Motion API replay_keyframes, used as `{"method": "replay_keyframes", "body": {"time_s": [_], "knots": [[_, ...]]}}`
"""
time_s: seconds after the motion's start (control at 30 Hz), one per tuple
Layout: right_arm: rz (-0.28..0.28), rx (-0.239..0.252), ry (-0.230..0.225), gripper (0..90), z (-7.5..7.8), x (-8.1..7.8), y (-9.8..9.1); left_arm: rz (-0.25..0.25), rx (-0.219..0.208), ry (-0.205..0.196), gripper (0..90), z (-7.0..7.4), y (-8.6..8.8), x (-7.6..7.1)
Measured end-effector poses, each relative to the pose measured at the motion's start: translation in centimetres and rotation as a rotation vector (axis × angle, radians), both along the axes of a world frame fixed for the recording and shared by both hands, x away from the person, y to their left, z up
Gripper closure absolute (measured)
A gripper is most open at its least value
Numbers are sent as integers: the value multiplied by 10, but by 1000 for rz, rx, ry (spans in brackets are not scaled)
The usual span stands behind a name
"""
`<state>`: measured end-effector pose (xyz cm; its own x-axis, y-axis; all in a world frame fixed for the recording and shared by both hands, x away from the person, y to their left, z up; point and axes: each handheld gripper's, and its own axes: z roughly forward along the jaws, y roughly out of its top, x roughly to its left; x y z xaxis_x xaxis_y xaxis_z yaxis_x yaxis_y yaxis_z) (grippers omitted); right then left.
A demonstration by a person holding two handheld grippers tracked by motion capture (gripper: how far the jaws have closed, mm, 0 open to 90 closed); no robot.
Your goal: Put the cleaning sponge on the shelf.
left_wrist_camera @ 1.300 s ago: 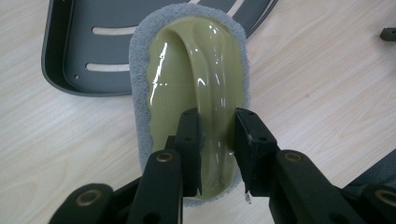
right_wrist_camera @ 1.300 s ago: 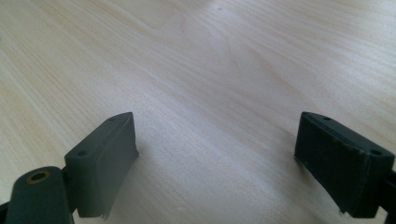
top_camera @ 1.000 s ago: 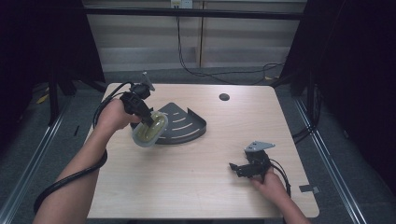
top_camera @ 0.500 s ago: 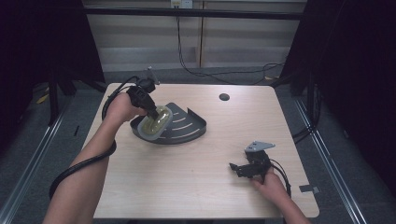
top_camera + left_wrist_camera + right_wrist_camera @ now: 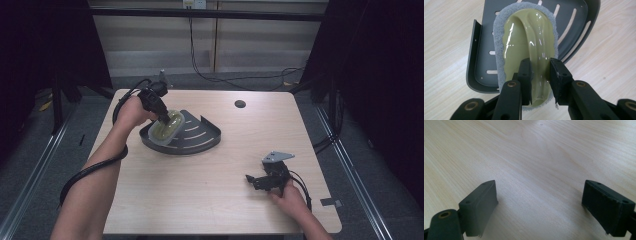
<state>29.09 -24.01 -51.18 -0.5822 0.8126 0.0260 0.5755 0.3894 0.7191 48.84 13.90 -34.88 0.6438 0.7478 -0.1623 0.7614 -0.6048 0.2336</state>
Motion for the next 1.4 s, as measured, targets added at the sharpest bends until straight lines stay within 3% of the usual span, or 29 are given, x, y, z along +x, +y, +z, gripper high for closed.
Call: {"method": "replay_keyframes", "body": {"time_s": [0.67, 0.87, 1.17, 1.4], "knots": [[-2, 1, 1, 123, 0, 0, 0, -19, 9, 10, 719, -32, 6, 25], [-7, 1, 6, 123, 0, -1, 0, -2, -12, 9, 718, -41, 9, 30], [-5, 1, 5, 123, 0, -1, 0, 6, 26, 10, 717, -54, 15, 33], [-6, 1, 5, 123, 0, -1, 0, 8, 29, 7, 714, -61, 23, 34]]}}
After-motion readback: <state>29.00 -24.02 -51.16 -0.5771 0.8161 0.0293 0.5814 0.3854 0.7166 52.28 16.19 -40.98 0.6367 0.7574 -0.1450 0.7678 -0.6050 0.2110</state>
